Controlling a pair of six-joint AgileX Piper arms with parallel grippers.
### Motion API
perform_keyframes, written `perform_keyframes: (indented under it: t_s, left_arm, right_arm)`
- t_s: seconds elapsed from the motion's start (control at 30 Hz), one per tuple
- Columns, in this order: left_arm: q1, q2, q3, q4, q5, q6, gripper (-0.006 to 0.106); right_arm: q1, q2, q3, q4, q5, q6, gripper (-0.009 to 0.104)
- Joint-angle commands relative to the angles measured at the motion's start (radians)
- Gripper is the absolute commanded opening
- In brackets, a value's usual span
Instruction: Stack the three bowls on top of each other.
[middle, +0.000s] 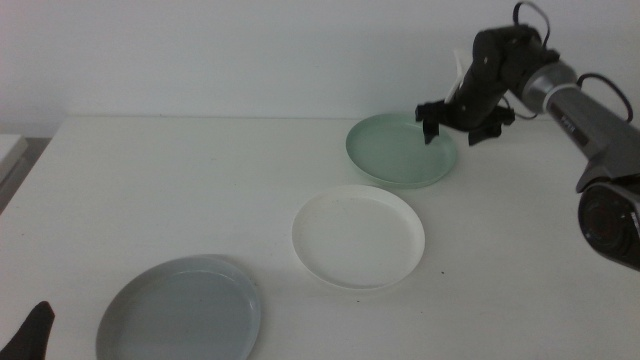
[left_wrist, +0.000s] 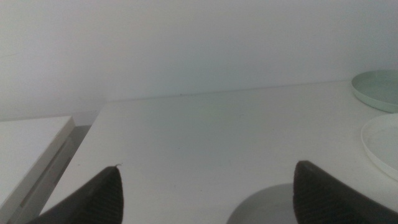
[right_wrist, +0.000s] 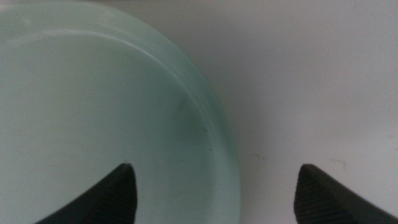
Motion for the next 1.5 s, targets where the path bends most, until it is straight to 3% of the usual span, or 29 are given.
perform_keyframes:
  t_s: [0.0, 0.17, 0.33, 0.4, 0.67, 0.87, 1.0, 1.07, 1.3, 1.47]
  left_arm:
    - [0.001, -0.003, -0.001, -0.003, -0.013, -0.004, 0.094]
    - [0.001, -0.003, -0.001, -0.003, -0.013, -0.004, 0.094]
    - [0.001, -0.003, -0.001, -0.003, -0.013, -0.004, 0.094]
    - [0.001, -0.003, -0.001, -0.003, -0.013, -0.004, 0.094]
    - [0.001, -0.003, -0.001, -0.003, -0.013, -0.004, 0.094]
    - [0.001, -0.003, -0.001, -0.003, -0.013, -0.004, 0.094]
    - [0.001, -0.003, -0.001, -0.003, -0.013, -0.004, 0.094]
    - [0.001, -0.003, -0.001, -0.003, -0.013, -0.004, 0.094]
    - [0.001, -0.003, -0.001, -0.003, -0.013, -0.004, 0.094]
    - [0.001, -0.003, -0.001, -0.003, -0.013, -0.004, 0.094]
  right_arm:
    - [-0.003, 0.020, -0.012, -0.025, -0.003, -0.004, 0.062]
    - [-0.003, 0.059, -0.013, -0.011, -0.013, 0.006, 0.049]
    - [-0.006, 0.065, -0.013, -0.019, -0.107, 0.044, 0.009]
    - [-0.010, 0.065, -0.013, -0.006, -0.144, 0.046, -0.002]
    - [-0.012, -0.103, -0.013, -0.003, -0.168, -0.017, -0.003]
    - [0.024, -0.329, -0.004, 0.062, -0.048, -0.145, -0.003]
    - [0.103, -0.459, 0.184, 0.074, -0.037, -0.180, -0.003]
    - [0.149, -0.543, 0.366, 0.072, -0.133, -0.178, -0.003]
    - [0.262, -0.900, 1.126, 0.034, -0.732, 0.030, -0.003]
    - [0.258, -0.918, 1.322, 0.034, -0.815, 0.137, -0.003]
